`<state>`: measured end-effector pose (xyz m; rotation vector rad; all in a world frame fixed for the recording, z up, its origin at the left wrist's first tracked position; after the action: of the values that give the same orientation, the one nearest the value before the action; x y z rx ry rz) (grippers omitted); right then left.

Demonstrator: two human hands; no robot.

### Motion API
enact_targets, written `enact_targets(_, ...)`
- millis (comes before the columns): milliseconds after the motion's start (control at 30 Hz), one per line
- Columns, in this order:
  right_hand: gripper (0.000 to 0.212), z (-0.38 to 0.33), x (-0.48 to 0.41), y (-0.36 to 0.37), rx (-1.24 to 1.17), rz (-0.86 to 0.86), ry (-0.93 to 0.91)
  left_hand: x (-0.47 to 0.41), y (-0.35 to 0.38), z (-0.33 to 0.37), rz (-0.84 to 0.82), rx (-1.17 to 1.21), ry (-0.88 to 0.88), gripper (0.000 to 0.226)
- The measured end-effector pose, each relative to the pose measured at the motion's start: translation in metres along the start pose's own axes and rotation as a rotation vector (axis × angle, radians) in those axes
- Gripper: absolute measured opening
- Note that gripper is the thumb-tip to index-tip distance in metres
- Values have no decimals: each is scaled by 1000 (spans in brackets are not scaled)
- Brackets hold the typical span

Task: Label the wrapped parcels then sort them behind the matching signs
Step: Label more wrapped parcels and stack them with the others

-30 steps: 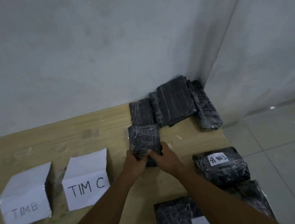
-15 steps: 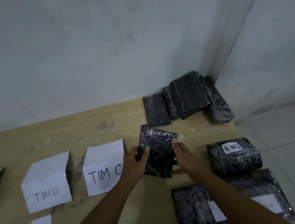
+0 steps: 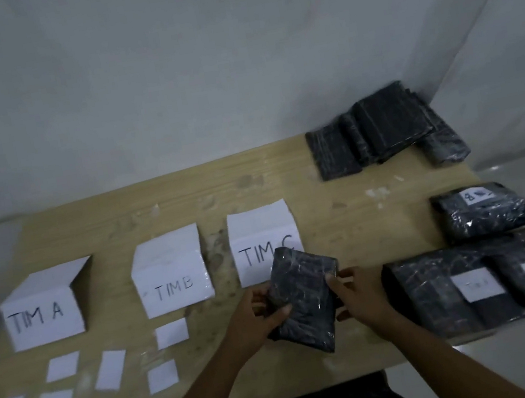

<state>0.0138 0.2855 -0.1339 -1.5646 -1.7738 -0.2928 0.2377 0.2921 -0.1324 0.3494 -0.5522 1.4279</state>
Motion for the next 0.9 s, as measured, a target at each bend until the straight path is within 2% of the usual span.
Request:
enact_targets(100,58,10,13,38,-17,-16,8,14,-32,-21,-81,-36,-32,60)
enact_targets(167,65,16,21,60,-47,-16,11,20,-51,-36,-95,-23,-50,54)
enact_targets(200,61,18,24,69,-56,-15,12,21,-58,-42,-82,-16,-52,50)
enact_targets(267,40,25,33,90,-58,-7,22,22,-74,-54,7,-28,-57,44)
enact_targets(333,29,35,41,108,-36,7,61,23,-89,-66,132,-71,-102,49)
enact_targets(467,37,44,49,132,50,-19,116,26,-106,-81,185,-123,-170,54)
enact_targets(700,43,39,55,138,263,-13,125,26,-111,-83,181,-178,-85,39)
enact_targets(833,50,38,56,131,331,9,111,28,-113,-84,150,-159,-42,37)
enact_targets(900,52,38,57,125,433,88,80,29,-112,-84,144,-138,-22,38)
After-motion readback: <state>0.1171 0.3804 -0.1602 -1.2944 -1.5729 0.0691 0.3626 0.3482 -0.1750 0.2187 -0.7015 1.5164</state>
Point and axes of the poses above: each hand's wrist, its own x-axis away from the middle knuckle, its own y-axis out of the palm, z = x × y, the point moved 4 cm from there along -x, towards the middle knuckle, and after that the axes turned 12 degrees about x, right-handed, at the moved point
